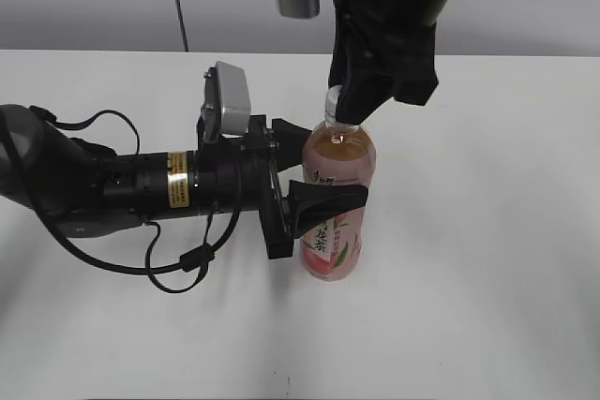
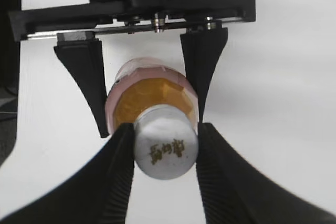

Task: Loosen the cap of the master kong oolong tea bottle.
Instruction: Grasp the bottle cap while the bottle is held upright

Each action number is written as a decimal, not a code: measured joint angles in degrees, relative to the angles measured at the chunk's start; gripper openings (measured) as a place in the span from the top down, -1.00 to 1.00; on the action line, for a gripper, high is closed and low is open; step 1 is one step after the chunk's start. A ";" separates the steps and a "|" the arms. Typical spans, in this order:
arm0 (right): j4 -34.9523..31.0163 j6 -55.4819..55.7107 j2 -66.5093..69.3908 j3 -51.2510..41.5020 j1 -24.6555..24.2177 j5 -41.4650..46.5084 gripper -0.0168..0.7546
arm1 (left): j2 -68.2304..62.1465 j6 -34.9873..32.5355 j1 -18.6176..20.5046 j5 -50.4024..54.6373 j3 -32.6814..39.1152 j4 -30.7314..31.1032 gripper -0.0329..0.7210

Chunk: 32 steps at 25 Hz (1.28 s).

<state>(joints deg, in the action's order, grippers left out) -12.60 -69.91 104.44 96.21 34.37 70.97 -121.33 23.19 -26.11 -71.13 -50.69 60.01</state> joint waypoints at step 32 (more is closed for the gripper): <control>-0.10 -39.52 0.00 0.51 0.00 0.11 0.24 | 0.00 -0.05 0.00 0.03 0.00 -0.01 -0.32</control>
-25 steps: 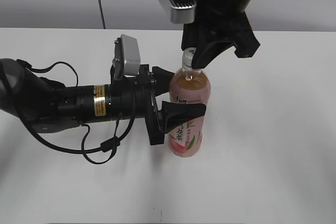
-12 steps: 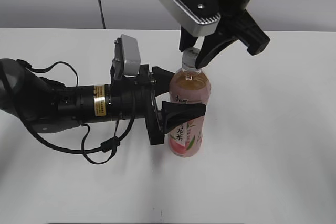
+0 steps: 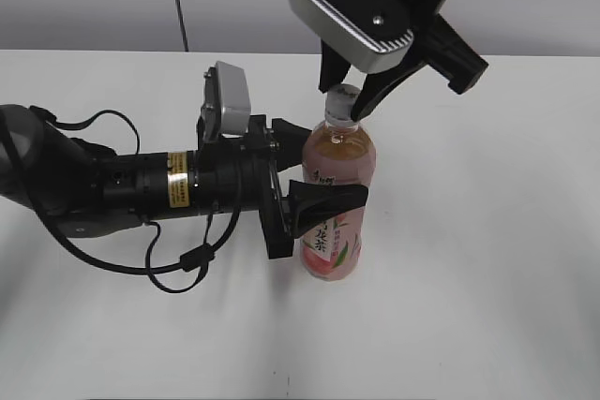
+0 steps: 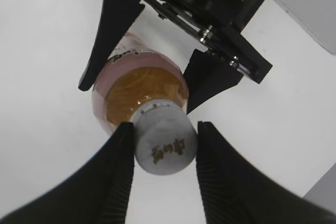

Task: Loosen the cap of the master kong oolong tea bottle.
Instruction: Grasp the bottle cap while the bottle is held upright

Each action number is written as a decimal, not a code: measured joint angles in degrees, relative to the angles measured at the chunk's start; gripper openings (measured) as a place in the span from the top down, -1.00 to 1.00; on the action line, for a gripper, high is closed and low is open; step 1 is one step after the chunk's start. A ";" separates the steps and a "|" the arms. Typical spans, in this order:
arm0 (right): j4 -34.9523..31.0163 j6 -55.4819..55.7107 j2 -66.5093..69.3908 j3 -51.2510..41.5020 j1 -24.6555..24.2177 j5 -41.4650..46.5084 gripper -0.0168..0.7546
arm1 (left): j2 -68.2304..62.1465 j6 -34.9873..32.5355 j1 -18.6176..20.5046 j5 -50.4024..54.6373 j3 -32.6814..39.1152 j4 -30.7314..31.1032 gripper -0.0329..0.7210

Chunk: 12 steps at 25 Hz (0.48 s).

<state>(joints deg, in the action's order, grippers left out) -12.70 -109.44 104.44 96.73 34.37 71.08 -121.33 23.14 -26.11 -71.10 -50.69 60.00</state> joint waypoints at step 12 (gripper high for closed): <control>-0.11 -11.66 0.00 0.06 0.00 0.00 0.24 | 0.00 0.00 0.00 0.00 0.00 0.00 -0.32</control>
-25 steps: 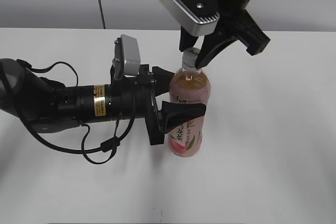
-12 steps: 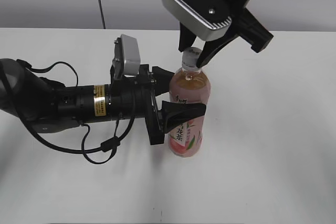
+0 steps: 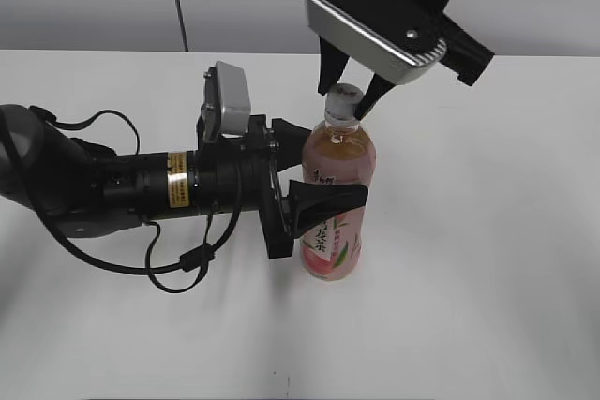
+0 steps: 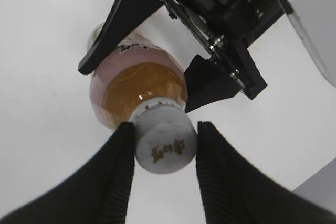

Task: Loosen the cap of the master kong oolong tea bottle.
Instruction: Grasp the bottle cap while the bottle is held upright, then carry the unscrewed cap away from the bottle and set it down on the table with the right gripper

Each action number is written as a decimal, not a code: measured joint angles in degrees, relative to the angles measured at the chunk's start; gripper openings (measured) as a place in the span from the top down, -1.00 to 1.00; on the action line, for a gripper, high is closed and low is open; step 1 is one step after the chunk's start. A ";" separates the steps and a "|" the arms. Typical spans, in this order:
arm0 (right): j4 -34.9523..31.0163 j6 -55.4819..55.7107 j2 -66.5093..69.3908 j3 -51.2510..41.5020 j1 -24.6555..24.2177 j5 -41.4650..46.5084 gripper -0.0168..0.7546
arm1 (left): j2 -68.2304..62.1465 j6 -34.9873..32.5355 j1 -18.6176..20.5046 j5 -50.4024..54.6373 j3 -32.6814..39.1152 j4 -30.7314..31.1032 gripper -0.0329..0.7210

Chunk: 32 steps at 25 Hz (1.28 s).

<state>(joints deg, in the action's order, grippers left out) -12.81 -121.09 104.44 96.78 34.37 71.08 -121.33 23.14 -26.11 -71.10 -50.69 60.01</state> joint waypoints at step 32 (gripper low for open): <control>-2.06 11.23 -3.29 0.58 -1.52 -0.96 0.26 | 0.00 0.21 -0.05 -0.07 0.00 -0.13 -0.32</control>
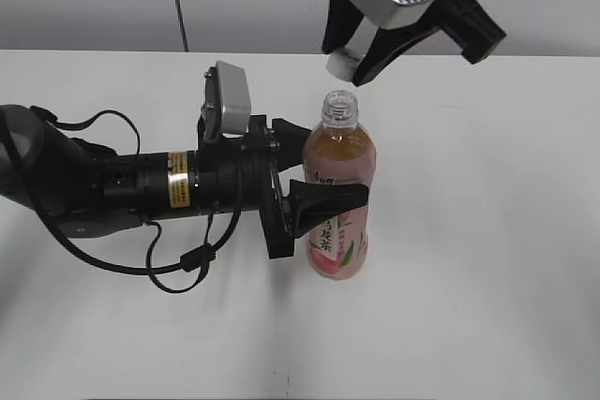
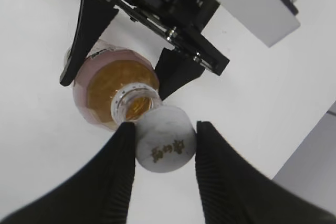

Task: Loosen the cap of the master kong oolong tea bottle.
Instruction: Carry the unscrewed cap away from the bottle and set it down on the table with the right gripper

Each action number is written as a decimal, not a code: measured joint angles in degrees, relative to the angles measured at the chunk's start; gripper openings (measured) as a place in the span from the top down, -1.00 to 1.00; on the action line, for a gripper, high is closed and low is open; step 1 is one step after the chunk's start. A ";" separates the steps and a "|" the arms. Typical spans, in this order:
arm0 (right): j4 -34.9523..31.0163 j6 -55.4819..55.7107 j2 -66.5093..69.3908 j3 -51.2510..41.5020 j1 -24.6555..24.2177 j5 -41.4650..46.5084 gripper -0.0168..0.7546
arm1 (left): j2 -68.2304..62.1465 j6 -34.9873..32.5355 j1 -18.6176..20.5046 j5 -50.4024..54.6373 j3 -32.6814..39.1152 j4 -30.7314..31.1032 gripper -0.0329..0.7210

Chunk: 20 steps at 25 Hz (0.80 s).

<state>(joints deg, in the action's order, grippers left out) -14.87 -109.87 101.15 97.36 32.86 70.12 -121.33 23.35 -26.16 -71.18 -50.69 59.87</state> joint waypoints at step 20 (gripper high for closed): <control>0.00 24.93 7.49 0.00 -24.66 -0.04 0.26 | 0.00 0.00 0.00 0.00 0.00 0.00 -0.32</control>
<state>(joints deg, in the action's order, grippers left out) -14.87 -84.94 108.64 97.36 8.19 70.08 -121.33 23.35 -26.16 -71.18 -50.69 59.87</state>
